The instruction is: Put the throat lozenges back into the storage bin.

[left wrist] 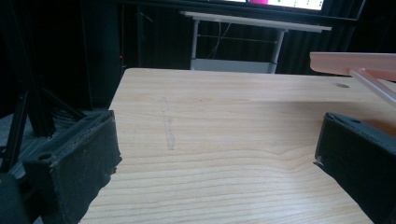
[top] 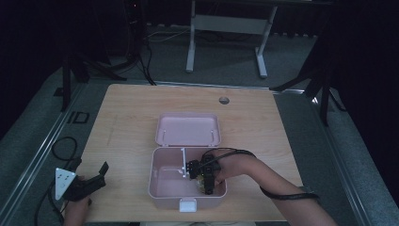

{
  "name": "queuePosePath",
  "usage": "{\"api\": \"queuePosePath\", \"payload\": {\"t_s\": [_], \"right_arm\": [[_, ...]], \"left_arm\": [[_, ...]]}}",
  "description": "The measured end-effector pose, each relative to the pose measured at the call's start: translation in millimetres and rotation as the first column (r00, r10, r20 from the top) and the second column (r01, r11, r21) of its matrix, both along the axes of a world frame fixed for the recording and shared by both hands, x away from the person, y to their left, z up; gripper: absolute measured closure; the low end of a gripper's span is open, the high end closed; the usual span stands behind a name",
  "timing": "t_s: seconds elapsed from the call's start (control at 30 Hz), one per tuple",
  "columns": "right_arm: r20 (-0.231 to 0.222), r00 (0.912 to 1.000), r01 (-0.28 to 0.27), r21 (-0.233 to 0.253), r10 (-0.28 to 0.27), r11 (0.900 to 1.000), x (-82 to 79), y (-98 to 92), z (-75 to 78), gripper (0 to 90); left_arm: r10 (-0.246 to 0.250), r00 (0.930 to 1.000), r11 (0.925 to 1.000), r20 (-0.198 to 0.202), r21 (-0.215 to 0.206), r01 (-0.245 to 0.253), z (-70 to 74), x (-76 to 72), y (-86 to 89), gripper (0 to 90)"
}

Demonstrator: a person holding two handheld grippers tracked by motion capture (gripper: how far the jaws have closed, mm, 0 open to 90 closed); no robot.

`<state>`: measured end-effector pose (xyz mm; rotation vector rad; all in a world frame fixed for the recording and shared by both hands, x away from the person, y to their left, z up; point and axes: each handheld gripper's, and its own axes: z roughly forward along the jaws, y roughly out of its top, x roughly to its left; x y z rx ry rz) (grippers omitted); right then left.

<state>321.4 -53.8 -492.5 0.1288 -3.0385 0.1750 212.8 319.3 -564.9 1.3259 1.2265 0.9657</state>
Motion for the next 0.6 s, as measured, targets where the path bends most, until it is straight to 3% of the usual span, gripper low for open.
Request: {"api": "queuePosePath", "payload": {"t_s": [0.37, 0.5, 0.6], "right_arm": [[-0.019, 0.9998, 0.000, -0.008, -0.001, 1.000, -0.5, -0.3, 0.6, 15.9], [-0.012, 0.9999, 0.008, -0.004, -0.008, 1.000, 0.4, -0.4, 6.7, 13.1], [-0.011, 0.9999, 0.012, 0.027, -0.012, 1.000, 1.3, -2.4, 17.6, 13.1]], "left_arm": [[0.001, 1.0000, 1.0000, 0.000, 0.000, -0.001, 0.0, 0.1, 0.0, 0.3], [0.002, 1.0000, 1.0000, -0.001, -0.001, -0.002, 0.0, 0.1, 0.0, 0.3], [0.002, 1.0000, 1.0000, -0.001, -0.001, -0.002, 0.0, 0.1, 0.0, 0.3]]}}
